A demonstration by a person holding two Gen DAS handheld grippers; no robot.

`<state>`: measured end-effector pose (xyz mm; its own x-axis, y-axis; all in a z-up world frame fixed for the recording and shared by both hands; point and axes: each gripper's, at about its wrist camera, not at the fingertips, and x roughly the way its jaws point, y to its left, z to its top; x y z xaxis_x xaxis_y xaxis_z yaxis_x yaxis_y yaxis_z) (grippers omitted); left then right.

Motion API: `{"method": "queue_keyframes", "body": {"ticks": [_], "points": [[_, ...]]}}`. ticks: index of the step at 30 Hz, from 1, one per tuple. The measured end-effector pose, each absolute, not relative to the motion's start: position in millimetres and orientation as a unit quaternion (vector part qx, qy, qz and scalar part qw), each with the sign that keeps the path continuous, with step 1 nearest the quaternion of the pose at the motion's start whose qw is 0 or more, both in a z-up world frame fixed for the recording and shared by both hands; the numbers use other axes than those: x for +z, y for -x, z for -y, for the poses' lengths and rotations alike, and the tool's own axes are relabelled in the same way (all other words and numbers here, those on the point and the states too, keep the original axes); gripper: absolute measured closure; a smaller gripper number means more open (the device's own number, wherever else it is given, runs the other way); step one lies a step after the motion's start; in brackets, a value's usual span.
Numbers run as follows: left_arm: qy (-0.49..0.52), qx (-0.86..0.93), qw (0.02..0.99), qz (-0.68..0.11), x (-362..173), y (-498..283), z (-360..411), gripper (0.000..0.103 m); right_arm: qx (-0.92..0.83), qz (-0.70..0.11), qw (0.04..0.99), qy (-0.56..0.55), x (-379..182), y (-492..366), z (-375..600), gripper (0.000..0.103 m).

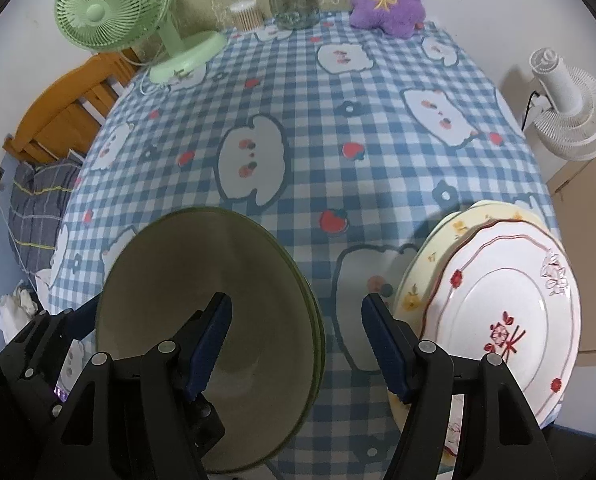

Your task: Organize plates and bowls

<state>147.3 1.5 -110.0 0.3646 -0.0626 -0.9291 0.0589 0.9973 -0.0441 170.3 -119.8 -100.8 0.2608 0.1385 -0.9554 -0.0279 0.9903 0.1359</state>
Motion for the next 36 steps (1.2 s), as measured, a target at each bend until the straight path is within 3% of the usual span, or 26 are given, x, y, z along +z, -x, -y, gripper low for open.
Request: {"method": "queue_keyframes", "body": {"ticks": [7, 12, 25, 32, 36], "points": [[0.009, -0.04, 0.818, -0.574, -122.8, -150.2, -3.2, 0.023, 0.06, -0.617, 0.783, -0.049, -115.7, -175.3, 117.6, 0.031], [0.015, -0.044, 0.823, -0.566, -124.0, -151.9, -4.8, 0.021, 0.056, -0.609, 0.789, -0.064, -119.5, -176.4, 119.4, 0.02], [0.026, -0.039, 0.828, -0.559, -131.8, -155.1, -11.2, 0.002, 0.035, -0.613, 0.785, -0.081, -131.5, -179.4, 124.0, 0.019], [0.027, -0.042, 0.828, -0.559, -132.4, -155.7, -11.2, 0.004, 0.029, -0.621, 0.777, -0.096, -134.6, -180.9, 129.8, 0.015], [0.031, -0.057, 0.83, -0.554, -129.3, -152.8, -5.6, 0.017, 0.028, -0.622, 0.775, -0.109, -136.2, -179.9, 134.5, 0.015]]}}
